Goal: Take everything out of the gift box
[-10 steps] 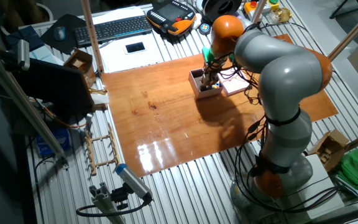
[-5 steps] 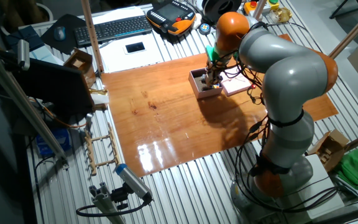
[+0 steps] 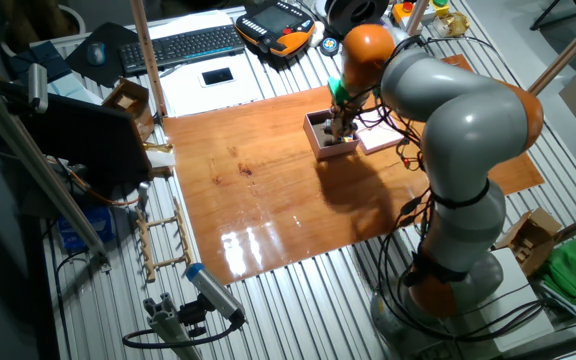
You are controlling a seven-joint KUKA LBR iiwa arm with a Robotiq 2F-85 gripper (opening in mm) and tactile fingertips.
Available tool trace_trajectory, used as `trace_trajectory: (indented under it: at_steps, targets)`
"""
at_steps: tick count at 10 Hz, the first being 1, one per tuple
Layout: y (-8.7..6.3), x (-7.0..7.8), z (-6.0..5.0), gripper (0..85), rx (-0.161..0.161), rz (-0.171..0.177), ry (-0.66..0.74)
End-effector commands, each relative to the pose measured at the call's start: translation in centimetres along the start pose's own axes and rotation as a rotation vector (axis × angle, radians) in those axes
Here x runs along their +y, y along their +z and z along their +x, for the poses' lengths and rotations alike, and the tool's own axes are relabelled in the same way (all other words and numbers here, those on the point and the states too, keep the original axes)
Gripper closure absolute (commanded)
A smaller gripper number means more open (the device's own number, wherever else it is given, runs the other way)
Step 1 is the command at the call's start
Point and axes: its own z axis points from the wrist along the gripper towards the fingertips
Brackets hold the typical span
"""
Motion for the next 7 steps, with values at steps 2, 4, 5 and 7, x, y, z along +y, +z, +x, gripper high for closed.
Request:
trace_trajectory:
  at_steps: [2,4,5,7]
  targets:
    - [0.0,0.0,0.0,84.0,0.012,-0.015,-0.033]
    - [-0.5,0.6,2.4,84.0,0.034,0.036,-0.009]
    - [-1.0,1.0,4.4,84.0,0.039,0.053,0.010]
    - [-1.8,1.4,8.0,84.0,0.054,0.067,0.034]
